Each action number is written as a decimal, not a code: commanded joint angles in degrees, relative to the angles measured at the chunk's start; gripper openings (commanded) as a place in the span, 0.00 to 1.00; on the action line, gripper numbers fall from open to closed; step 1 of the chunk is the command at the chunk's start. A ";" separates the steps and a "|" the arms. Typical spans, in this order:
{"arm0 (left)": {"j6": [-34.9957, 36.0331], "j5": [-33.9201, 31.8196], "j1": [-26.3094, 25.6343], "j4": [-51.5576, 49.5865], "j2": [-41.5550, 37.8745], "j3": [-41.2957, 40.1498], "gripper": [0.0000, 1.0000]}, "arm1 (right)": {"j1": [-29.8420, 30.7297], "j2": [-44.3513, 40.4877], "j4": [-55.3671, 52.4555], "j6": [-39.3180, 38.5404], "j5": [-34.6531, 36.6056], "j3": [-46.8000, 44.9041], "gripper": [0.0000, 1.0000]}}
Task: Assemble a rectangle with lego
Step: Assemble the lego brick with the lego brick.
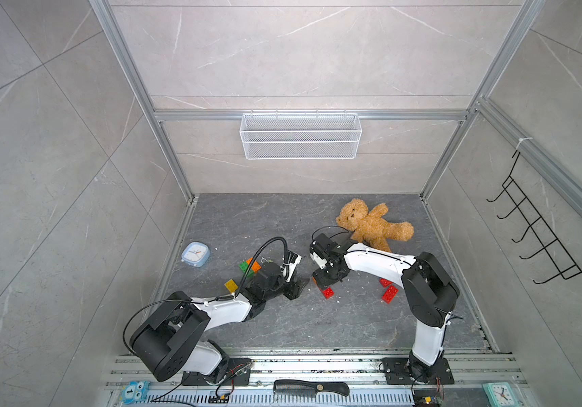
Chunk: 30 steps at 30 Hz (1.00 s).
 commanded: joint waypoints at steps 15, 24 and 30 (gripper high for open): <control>-2.75 -2.83 0.38 1.76 0.40 -0.73 0.63 | 2.21 12.68 -6.58 10.63 2.85 -4.67 0.00; -2.56 -2.91 0.39 1.00 -0.38 -0.71 0.64 | 2.73 10.18 -7.93 8.76 2.72 -0.17 0.14; -2.70 -3.18 0.43 0.28 -1.29 -0.68 0.69 | 2.70 6.06 -11.20 7.96 0.44 4.91 0.60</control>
